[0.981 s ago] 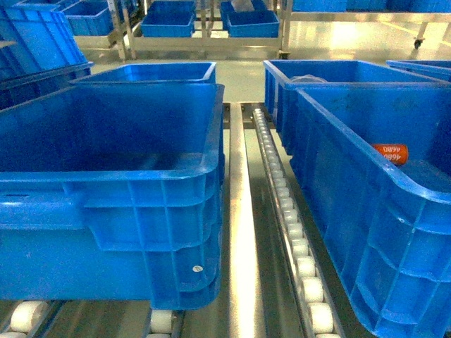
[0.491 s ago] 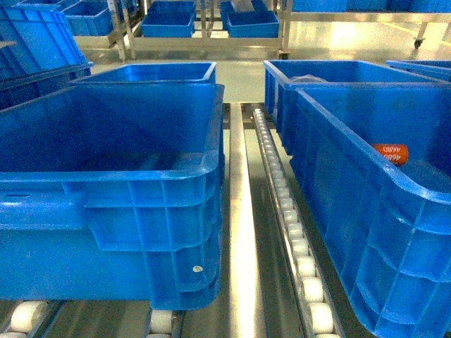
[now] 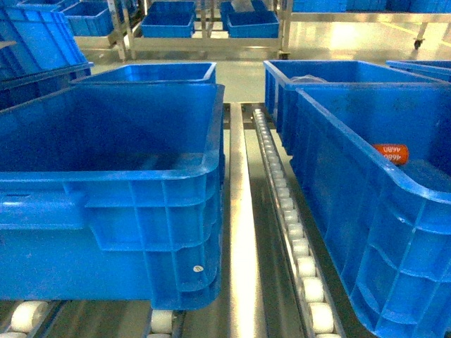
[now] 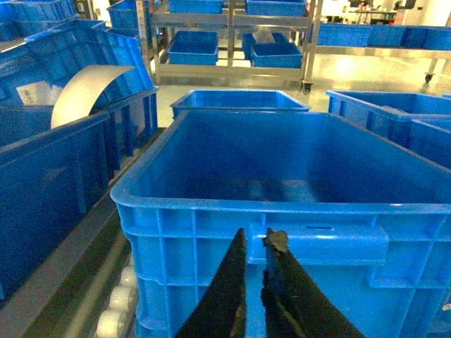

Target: Sort blue parts and orange caps into right shelf containers

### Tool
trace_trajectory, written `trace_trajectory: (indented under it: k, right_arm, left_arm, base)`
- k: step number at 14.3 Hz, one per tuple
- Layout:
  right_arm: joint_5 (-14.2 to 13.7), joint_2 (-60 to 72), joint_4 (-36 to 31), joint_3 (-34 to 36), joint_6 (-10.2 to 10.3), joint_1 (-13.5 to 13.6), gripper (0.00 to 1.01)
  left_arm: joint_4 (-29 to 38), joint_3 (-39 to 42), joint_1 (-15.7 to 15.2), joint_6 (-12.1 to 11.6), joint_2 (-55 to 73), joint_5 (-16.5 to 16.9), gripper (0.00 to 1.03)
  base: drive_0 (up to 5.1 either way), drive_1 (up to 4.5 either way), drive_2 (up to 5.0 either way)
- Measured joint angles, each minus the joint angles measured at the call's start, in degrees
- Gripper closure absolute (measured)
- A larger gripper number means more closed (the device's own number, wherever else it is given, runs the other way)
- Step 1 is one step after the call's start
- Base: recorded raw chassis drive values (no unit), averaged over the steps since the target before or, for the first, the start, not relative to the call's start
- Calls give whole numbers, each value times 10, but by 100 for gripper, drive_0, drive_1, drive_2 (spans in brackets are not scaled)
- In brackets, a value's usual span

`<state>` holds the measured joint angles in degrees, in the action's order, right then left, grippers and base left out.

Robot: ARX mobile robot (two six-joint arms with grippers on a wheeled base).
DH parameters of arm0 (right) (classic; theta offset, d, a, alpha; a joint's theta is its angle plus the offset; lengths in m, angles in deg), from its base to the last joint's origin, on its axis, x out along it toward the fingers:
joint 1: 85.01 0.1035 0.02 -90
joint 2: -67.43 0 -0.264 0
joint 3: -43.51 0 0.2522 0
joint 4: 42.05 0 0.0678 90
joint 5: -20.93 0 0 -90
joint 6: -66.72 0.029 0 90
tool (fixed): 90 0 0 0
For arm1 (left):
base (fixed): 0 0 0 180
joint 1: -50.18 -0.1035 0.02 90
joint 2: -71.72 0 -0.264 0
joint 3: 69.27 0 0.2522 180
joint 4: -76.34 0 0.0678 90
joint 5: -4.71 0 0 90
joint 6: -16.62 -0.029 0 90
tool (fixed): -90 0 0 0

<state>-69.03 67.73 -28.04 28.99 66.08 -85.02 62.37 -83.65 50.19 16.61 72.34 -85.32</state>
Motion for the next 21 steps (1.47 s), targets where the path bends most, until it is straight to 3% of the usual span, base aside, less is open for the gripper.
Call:
trace_trajectory:
  k: [3, 5, 8, 9, 21]
  right_arm:
    - [0, 0, 0, 0, 0, 0, 52]
    - [0, 0, 0, 0, 0, 0, 43]
    - [0, 0, 0, 0, 0, 0, 4]
    - [0, 0, 0, 0, 1, 0, 3]
    - [0, 0, 0, 0, 1, 0, 3]
  left_arm:
    - [0, 0, 0, 0, 0, 0, 56]
    - [0, 0, 0, 0, 0, 0, 47]
    - [0, 0, 0, 0, 0, 0, 9]
    - [0, 0, 0, 0, 0, 0, 3]
    - [0, 0, 0, 0, 0, 0, 5]
  base:
    - [0, 0, 0]
    - [0, 0, 0]
    - [0, 0, 0]
    - [0, 0, 0]
    - [0, 0, 0]
